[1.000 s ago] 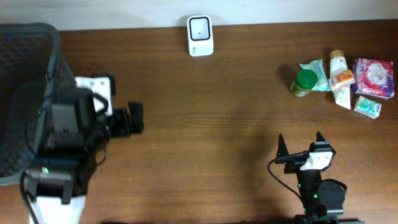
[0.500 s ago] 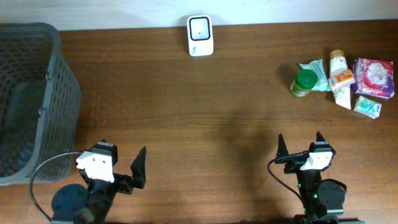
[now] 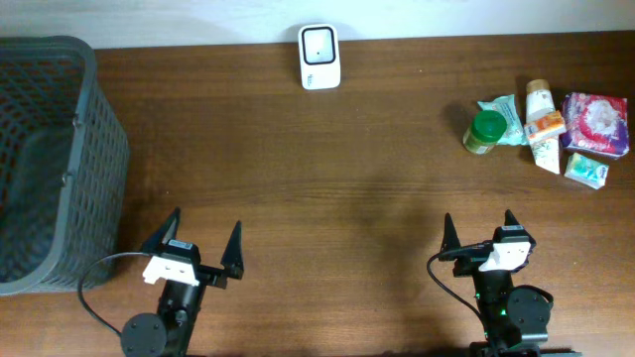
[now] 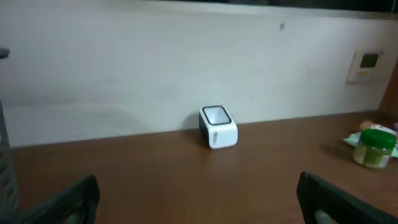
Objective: Scan the item barcode
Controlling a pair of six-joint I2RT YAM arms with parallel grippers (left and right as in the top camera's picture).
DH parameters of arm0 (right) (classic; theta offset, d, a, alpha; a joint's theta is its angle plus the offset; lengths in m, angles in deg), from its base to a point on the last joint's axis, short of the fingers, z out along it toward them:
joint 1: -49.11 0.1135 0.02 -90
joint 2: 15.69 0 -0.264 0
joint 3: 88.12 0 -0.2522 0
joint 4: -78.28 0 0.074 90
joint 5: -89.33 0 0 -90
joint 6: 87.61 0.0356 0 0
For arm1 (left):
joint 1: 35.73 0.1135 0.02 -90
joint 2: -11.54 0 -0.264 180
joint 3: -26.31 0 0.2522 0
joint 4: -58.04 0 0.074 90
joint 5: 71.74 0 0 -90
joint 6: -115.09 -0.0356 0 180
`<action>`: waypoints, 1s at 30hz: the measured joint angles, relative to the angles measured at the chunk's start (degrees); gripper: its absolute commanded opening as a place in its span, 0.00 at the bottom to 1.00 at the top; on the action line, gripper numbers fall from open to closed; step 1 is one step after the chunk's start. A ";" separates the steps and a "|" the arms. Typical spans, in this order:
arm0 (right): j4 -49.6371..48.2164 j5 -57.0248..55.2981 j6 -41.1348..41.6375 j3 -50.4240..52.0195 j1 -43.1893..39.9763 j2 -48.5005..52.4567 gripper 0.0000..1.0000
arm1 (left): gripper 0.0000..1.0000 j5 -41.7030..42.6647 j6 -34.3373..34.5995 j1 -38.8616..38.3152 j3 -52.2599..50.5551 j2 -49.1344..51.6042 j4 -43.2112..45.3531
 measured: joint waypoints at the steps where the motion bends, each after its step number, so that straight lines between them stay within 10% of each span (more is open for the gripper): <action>1: -0.02 -0.02 0.00 0.00 0.00 0.00 0.99 | 0.99 0.00 0.00 0.00 -0.83 -0.63 0.76; 30: 0.00 -0.02 0.02 0.00 0.00 0.00 0.99 | 0.99 -12.26 0.90 2.29 -7.56 -4.79 -5.99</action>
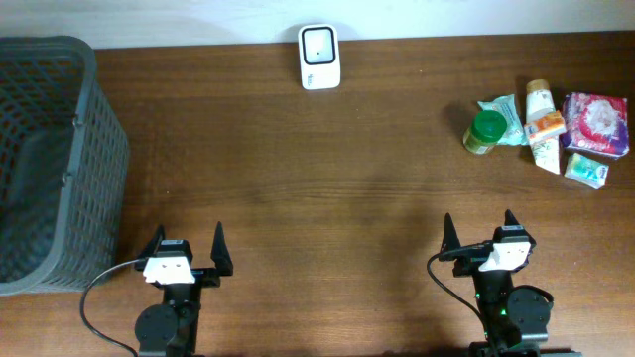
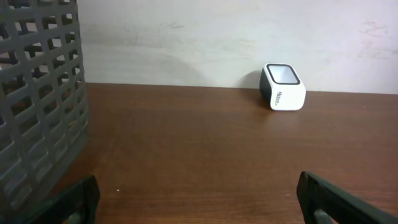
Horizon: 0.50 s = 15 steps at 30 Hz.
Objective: Scan the item barcode
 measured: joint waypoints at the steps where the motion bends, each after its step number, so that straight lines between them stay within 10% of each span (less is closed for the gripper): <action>1: 0.00 0.00 0.00 0.00 0.00 0.00 0.99 | 0.99 -0.02 -0.44 0.00 0.00 -0.02 0.02; 15: -0.02 0.00 0.02 0.00 0.00 0.00 0.99 | 0.99 0.15 -3.39 2.21 0.00 -0.02 -0.04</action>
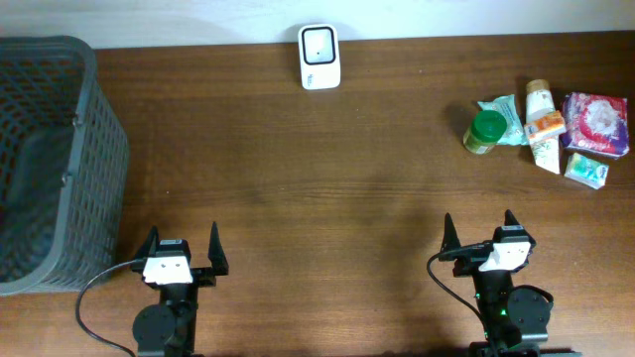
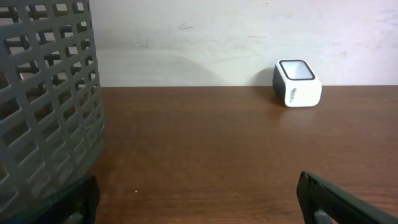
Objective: Scan the item barcode
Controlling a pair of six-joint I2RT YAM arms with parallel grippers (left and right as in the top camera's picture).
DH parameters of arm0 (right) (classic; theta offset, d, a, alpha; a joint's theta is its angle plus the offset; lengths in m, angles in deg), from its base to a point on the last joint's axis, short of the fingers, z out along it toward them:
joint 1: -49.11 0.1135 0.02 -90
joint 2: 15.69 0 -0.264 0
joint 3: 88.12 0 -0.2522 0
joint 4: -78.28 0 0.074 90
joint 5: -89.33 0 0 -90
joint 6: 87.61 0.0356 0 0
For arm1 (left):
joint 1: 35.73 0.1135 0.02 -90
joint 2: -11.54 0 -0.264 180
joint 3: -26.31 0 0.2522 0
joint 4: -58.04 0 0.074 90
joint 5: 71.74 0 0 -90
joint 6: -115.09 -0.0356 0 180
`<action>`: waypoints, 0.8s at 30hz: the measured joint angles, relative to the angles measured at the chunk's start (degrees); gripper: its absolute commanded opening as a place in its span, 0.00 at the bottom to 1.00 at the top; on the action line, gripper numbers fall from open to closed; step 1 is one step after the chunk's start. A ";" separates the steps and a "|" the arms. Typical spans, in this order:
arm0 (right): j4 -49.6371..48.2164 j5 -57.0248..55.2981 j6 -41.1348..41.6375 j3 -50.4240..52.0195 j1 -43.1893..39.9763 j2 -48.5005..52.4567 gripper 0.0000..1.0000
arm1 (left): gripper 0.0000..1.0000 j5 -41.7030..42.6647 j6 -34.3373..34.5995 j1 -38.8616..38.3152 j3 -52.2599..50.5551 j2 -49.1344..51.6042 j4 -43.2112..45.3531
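Note:
The white barcode scanner stands at the table's far edge, its dark window up; the left wrist view shows the scanner against the wall. A cluster of items lies at the far right: a green-lidded jar, tubes and packets. My left gripper rests open at the front left with nothing between its fingers. My right gripper stands open at the front right, well short of the items.
A tall dark grey mesh basket fills the left side of the table and shows at the left of the left wrist view as the basket wall. A pale wall runs behind the table's far edge.
My left gripper has turned slightly further to the left; the scanner has shifted a little right in its view and more of the basket shows. The right arm has not moved.
At first my left gripper pointed toward the right, seeing the scanner and the green-lidded jar. Then it had swung left to face the basket and scanner. Now it faces nearly straight ahead. Both grippers stayed open and the items stayed in place.

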 measured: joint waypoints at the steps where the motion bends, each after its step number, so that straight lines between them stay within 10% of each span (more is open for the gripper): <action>1: 0.00 0.00 -0.07 0.00 0.00 0.00 0.99 | 0.99 0.04 0.00 0.00 0.00 0.00 0.00; 24: 0.00 0.02 -0.02 0.00 0.00 0.00 0.99 | 0.99 0.02 1.03 0.00 0.00 0.00 0.02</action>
